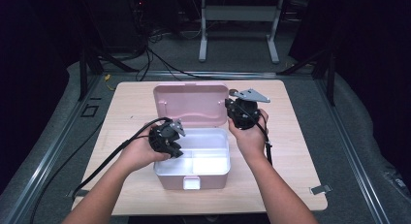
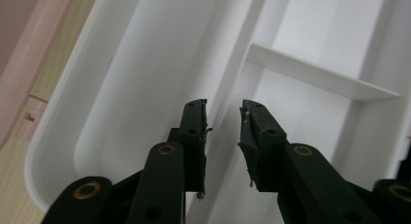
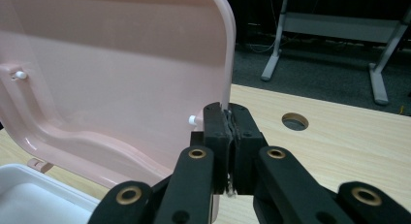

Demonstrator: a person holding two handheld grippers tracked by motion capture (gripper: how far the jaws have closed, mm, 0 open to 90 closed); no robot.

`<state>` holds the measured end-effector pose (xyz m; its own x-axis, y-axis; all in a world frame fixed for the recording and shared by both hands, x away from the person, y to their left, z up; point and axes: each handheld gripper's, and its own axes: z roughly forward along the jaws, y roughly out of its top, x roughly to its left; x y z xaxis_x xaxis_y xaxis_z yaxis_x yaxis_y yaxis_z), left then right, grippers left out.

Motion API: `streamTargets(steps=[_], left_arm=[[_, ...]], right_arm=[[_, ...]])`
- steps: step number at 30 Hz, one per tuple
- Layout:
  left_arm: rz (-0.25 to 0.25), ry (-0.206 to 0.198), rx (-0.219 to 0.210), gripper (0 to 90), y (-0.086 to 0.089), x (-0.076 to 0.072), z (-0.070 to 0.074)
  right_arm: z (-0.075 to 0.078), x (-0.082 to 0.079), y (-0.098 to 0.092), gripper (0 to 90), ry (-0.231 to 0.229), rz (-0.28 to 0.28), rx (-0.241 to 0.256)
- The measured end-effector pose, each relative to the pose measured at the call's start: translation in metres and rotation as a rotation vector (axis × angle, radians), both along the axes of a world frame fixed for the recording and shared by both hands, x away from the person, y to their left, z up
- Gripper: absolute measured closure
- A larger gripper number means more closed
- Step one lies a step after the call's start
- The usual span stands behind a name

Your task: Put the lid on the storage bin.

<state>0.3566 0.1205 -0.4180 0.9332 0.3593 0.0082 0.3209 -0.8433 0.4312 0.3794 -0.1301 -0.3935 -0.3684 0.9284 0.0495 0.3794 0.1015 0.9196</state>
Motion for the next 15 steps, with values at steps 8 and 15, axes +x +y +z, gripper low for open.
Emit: streamTargets(steps=[8, 15], left_arm=[[0.091, -0.099, -0.14, 65.8, 0.043, -0.007, 0.011], [0.269, -0.217, -0.275, 63.4, 0.07, -0.017, 0.011]], right_arm=[[0.0, -0.001, -0.001, 87.7, 0.001, 0.003, 0.003], [-0.001, -0.002, -0.001, 87.7, -0.002, 0.007, 0.007]])
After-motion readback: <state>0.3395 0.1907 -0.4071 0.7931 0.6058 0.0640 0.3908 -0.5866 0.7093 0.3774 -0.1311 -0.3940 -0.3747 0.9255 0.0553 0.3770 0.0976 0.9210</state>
